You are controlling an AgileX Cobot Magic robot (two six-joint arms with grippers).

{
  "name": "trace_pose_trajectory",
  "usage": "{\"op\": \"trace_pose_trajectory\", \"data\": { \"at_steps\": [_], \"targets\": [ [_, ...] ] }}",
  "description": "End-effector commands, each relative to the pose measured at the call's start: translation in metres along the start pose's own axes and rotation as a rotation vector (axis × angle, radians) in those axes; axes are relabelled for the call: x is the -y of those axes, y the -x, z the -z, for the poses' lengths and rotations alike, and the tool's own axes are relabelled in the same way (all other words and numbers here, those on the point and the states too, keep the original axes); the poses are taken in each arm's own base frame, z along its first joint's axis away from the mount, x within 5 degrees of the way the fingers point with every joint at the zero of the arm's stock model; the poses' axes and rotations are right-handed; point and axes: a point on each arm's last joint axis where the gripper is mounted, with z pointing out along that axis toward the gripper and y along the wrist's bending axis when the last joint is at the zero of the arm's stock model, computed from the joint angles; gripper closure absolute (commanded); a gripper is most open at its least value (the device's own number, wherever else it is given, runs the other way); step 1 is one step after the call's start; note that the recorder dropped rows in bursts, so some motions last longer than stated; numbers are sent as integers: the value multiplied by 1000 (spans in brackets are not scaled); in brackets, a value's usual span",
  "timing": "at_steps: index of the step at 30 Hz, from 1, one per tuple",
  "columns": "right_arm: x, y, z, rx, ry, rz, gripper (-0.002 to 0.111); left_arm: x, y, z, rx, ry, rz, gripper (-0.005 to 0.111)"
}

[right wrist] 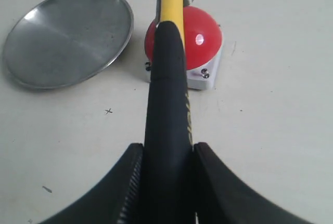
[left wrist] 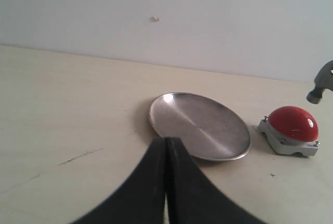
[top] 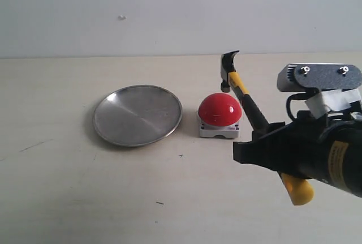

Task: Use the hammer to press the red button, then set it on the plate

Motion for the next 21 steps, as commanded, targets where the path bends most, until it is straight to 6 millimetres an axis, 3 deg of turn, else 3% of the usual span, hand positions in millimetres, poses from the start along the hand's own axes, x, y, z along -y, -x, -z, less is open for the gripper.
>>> {"op": "trace_pose_trajectory", "data": {
  "at_steps": [1, 10, 12, 17, 19, 20, 21],
  "targets": [
    [-4, 4, -9, 41, 5, 48, 108, 0, 1, 1, 7, 0, 13, 107],
    [-17, 45, 14, 193, 76, 14, 108, 0, 1, 1, 7, 0, 13, 107],
    [-15, 45, 13, 196, 55, 14, 108, 0, 1, 1, 7, 0, 13, 107],
    [-9, 14, -16, 62, -32, 35, 108, 0, 1, 1, 3, 2, 13, 107],
    [1, -24, -49, -116, -172, 46, 108, 0, 1, 1, 3, 2, 13, 107],
    [1, -31, -57, -148, -187, 72, 108, 0, 1, 1, 3, 2, 13, 107],
    [-5, -24, -56, -131, -152, 63, 108, 0, 1, 1, 3, 2, 13, 107]
  ]
}}
